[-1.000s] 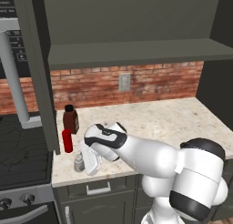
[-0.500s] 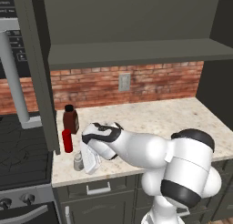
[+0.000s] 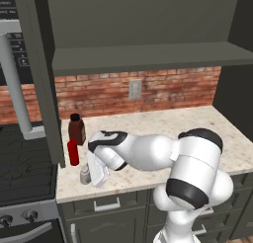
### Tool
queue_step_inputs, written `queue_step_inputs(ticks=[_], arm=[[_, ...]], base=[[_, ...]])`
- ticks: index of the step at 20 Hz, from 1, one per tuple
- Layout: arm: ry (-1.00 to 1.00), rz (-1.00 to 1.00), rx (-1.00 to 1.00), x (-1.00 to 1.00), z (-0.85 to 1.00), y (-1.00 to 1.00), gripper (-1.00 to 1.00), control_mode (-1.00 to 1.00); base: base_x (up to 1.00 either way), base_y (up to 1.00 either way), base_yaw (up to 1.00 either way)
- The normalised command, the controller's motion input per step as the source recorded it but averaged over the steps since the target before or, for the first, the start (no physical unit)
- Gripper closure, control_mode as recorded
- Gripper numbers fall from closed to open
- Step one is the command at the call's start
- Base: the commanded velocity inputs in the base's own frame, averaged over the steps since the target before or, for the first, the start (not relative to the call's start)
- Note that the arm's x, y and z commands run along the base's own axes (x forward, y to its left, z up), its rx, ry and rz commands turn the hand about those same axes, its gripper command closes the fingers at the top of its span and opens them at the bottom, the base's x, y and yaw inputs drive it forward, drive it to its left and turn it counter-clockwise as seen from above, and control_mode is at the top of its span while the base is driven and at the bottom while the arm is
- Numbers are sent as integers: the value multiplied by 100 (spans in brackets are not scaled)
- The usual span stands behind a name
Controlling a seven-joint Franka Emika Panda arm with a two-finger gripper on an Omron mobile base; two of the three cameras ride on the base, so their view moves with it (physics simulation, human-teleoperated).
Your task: Collect the paprika, ketchup, and shaker from the cabinet and place them next to the stove.
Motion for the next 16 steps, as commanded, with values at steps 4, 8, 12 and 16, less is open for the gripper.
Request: queue_step_inputs(ticks=[4,8,12,16], arm=[[0,0,0,1,-3,4,100,-100],[0,0,0,9,-6,13,100,-100],[0,0,0,2,-4,10,-100,-100],[0,0,0,0,-1,2,-100,-100]], base=[[0,0,0],[0,0,0],[0,0,0],[0,0,0]])
